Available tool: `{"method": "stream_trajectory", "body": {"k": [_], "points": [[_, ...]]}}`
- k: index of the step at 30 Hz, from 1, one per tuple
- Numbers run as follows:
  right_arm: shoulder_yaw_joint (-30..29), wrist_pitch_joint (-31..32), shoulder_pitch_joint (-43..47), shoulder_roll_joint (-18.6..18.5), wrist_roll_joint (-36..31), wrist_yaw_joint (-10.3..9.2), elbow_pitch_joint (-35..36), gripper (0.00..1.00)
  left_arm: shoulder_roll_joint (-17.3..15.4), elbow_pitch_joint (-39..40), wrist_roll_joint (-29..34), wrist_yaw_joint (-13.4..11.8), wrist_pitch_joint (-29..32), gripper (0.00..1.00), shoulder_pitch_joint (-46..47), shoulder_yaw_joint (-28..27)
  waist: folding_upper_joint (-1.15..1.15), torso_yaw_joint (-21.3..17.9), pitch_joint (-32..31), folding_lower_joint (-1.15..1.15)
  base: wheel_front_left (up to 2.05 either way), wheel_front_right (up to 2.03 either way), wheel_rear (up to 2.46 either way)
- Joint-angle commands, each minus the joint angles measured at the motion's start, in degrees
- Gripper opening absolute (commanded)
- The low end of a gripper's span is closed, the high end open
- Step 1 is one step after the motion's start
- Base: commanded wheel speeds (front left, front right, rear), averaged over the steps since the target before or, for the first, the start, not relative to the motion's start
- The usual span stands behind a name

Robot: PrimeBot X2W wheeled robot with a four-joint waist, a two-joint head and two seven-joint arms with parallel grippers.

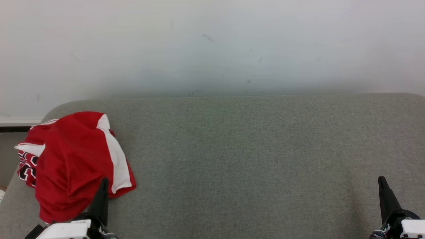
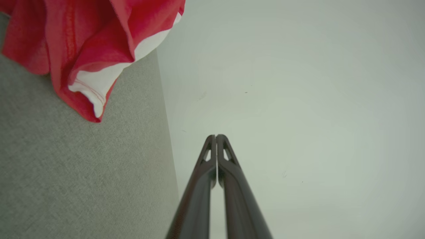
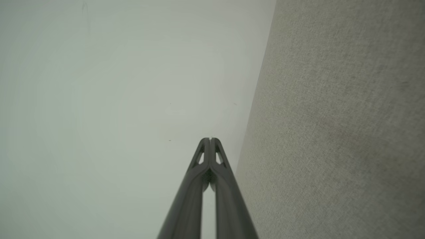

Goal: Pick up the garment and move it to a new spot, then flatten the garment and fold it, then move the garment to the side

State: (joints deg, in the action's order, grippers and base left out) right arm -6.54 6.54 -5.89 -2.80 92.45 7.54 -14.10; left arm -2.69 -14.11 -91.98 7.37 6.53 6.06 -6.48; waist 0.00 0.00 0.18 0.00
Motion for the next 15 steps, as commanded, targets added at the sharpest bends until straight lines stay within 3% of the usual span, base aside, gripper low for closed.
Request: {"method": "stream_trajectory", "body": {"k": [1, 10, 11, 15], "points": [[-0.1, 0.1, -0.7, -0.1, -0.1, -0.11, 0.2, 0.00, -0.4, 0.1, -0.8, 0.3, 0.2, 0.00, 0.4, -0.1, 0.00, 0.0, 0.0, 0.00, 0.00, 0.00, 0.00], [-0.1, 0.1, -0.7, -0.1, -0.1, -0.11, 0.2, 0.00, -0.4, 0.1, -0.8, 0.3, 0.2, 0.00, 0.4, -0.1, 0.00, 0.0, 0.0, 0.00, 0.00, 0.00, 0.00], [0.0, 0.0, 0.0, 0.0, 0.0, 0.00, 0.0, 1.00, 0.0, 0.0, 0.0, 0.0, 0.0, 1.00, 0.0, 0.0, 0.00, 0.0, 0.0, 0.00, 0.00, 0.00, 0.00], [0.4, -0.2, 1.0, 0.4, 0.0, 0.00, -1.0, 1.00, 0.4, -1.1, 0.1, -0.2, -0.3, 1.00, -1.0, 0.3, 0.00, 0.0, 0.0, 0.00, 0.00, 0.00, 0.00]]}}
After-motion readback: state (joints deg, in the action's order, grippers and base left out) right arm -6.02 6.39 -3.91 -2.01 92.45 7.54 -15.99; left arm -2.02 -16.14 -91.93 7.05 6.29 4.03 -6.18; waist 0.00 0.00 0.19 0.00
